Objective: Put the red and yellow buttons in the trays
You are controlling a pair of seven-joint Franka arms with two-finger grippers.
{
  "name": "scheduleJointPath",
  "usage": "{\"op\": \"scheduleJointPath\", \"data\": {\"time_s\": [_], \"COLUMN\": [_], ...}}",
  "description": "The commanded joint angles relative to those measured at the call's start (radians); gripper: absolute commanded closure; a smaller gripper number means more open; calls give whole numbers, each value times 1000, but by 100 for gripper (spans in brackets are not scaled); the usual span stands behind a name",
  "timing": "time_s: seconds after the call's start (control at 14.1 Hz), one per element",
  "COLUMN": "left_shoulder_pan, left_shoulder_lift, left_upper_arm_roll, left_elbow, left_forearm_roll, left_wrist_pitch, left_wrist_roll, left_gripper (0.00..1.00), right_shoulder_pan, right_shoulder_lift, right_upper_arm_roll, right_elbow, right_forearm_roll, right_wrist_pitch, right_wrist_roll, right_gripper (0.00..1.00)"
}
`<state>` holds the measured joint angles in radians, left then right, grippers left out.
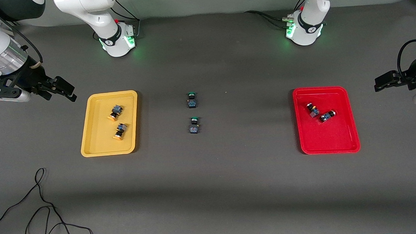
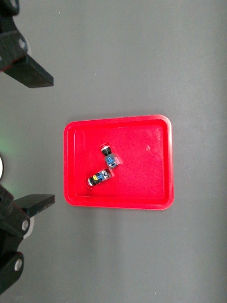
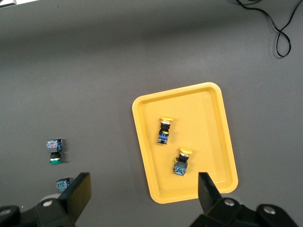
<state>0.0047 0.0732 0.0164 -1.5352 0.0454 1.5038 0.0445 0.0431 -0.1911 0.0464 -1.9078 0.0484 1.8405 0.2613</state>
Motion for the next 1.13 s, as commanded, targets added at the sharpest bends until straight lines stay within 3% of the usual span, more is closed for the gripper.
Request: {"op": "scheduleJointPath", "data": {"time_s": [0.0,0.71,1.06], "left_shoulder_pan": [-6,-5,1], "left_shoulder_lift": [-1,-12,-102], "left_upper_arm_roll": [5,0,5], "left_elbow": [17,15,-98], "left_forearm_roll": [-12,-24,-65], "left_wrist_pitch": [-20,-17,46], "left_wrist_roll": [18,18,20], "left_gripper": [0,0,0], "right_shoulder_pan": [3,3,3], "right_shoulder_lift": [10,12,45], "right_upper_arm_roll": [-5,-13,-26], "right_elbow": [15,6,10], "right_forearm_roll": [-1,-2,-2], "right_wrist_pitch": [19,40,62], "right_wrist_roll": [-33,-86,-154], "right_gripper": [0,0,0]}}
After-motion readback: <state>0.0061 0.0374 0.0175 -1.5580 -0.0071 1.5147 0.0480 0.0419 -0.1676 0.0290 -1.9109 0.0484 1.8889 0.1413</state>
